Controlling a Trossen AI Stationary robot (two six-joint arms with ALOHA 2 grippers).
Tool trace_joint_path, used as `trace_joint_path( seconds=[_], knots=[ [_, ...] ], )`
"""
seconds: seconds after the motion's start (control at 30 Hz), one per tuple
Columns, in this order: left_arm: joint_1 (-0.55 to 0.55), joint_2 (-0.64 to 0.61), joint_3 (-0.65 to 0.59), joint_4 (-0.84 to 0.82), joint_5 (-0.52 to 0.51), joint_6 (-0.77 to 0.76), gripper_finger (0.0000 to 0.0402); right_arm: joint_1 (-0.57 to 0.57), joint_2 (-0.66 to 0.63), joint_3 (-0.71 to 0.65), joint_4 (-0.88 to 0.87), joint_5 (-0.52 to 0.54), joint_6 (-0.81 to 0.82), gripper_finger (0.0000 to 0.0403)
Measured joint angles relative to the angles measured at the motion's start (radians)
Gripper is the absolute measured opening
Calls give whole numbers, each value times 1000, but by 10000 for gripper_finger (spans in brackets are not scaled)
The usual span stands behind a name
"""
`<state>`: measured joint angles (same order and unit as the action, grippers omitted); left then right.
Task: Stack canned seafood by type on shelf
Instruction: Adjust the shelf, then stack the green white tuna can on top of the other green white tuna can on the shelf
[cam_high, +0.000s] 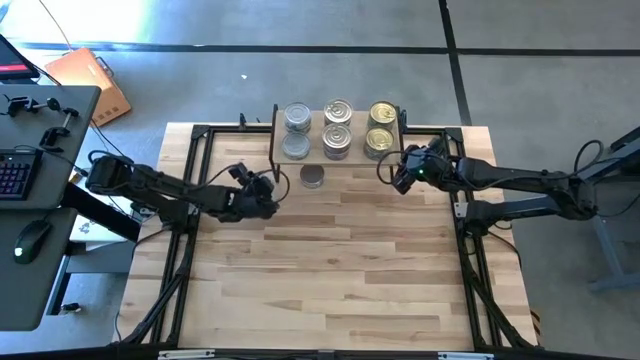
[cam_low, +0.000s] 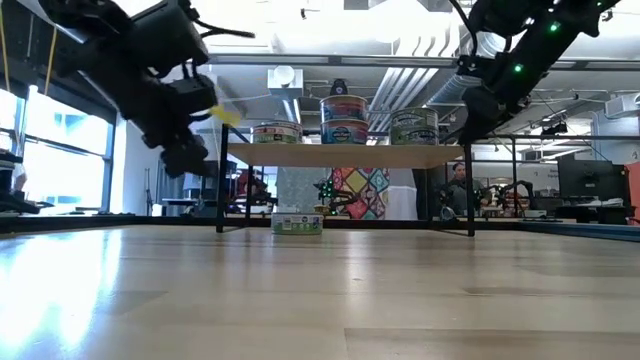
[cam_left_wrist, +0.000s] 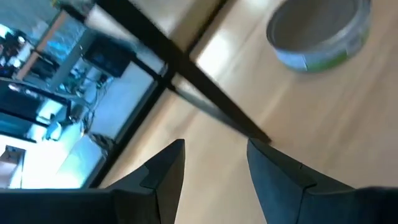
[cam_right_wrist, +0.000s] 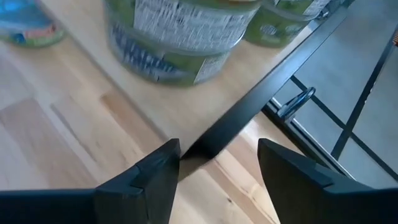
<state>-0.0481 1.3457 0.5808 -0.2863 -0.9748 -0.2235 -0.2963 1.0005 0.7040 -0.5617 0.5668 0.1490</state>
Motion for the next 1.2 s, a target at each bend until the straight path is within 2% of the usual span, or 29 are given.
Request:
trace_joint_path(
  seconds=[0.3, 0.43, 0.6, 0.73, 0.83, 0.97, 1.1, 1.2],
  knots=[
    [-149, 0, 2, -240, 13, -327, 168, 69, -91, 1, -69, 34, 12, 209],
    [-241, -5, 2, -253, 126, -408, 168, 136, -169, 2, -118, 33, 81, 209],
    [-355, -5, -4, -116, 232, -394, 168, 270, -225, 2, -204, 31, 241, 209],
    [-409, 17, -73, 237, 244, -224, 168, 431, -210, -25, -203, 31, 346, 209],
    [-400, 70, -111, 489, 265, -113, 168, 571, -177, -129, -19, 27, 335, 209],
    [-337, 197, -101, 698, 274, 26, 168, 722, -98, -318, 409, 25, 280, 209],
    [-244, 324, -31, 759, 252, 146, 168, 803, 31, -476, 846, 42, 295, 209],
    [-167, 396, 33, 760, 228, 233, 168, 829, 137, -526, 1042, 123, 298, 209]
  ],
)
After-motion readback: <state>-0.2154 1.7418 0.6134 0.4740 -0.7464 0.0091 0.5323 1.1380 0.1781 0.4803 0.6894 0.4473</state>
